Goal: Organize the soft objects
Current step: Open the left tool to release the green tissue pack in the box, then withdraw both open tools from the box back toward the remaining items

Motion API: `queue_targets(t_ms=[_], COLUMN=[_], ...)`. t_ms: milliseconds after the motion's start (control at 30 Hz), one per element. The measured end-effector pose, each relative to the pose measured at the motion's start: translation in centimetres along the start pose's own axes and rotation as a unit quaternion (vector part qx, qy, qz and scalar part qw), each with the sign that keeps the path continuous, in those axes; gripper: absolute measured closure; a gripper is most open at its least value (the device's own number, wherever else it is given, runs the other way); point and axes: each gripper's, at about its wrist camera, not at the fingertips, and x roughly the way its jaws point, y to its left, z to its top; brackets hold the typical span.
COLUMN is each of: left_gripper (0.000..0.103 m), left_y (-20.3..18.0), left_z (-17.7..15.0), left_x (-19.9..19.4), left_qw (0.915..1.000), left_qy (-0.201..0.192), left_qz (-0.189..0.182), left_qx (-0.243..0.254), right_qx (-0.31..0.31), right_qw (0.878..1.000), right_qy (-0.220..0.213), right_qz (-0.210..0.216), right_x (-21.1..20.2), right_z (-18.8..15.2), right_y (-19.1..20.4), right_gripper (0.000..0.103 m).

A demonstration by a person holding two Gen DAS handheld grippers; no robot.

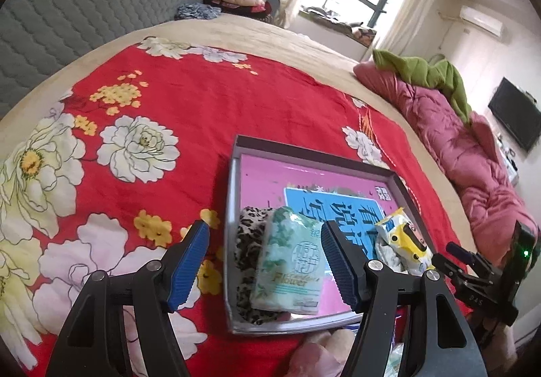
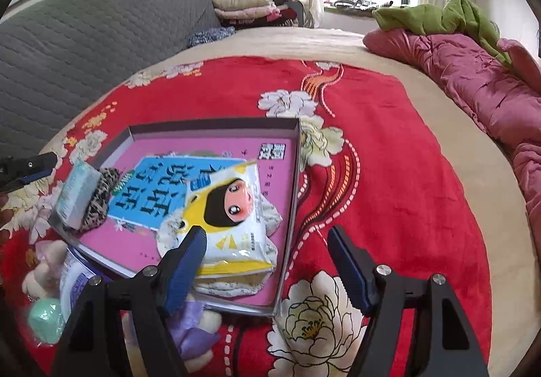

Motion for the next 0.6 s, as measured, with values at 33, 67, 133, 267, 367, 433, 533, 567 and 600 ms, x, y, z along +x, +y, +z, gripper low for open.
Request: queue_targets(t_ms=[33,67,133,267,367,433,533,567,600], left_gripper=[0.033,0.033,0.033,0.032,0.028,0.028,0.027,0.027,0.026], left_y=[0.0,0.0,-0.3,-1.0,-1.2,-1.1,-1.1,-1.1,-1.1], left_z=[0.0,0.0,-0.1,-0.2,-0.2,-0.2,-0.2,-0.3,-0.3], left_x=[-0.1,-0.1,-0.4,-0.9,-1.2,-1.5,-1.8,-2.0,-2.2], left_qw=[1.0000,1.0000,1.0000,0.9997,0.9995,0.9995,0.9995,0.9994,0.9993], left_qy=[-0.001,-0.001,-0.005,-0.013,-0.015,-0.017,-0.020,-0.022,-0.025], left_qz=[0.001,0.001,0.002,0.002,-0.004,-0.006,-0.006,-0.006,-0.005], left_qx=[-0.001,0.001,0.007,0.022,0.026,0.025,0.024,0.026,0.028], right_qx=[0.000,-0.001,-0.002,0.001,0.008,0.010,0.007,0.006,0.004], right_qw=[1.000,1.000,1.000,0.999,0.999,0.998,0.997,0.996,0.996], right_qy=[-0.005,-0.009,-0.017,-0.037,-0.050,-0.060,-0.079,-0.084,-0.090], right_qz=[0.001,0.001,0.003,0.006,0.012,0.013,0.016,0.017,0.017], right_x=[-0.2,-0.3,-0.6,-1.5,-2.1,-2.6,-3.6,-3.8,-4.2], right_z=[0.1,0.1,0.2,0.5,0.6,0.7,0.8,0.8,0.8], right_y=[0.1,0.1,0.2,0.1,0.0,0.0,0.2,0.4,0.5], right_gripper=[0.030,0.030,0.030,0.030,0.030,0.030,0.030,0.030,0.030])
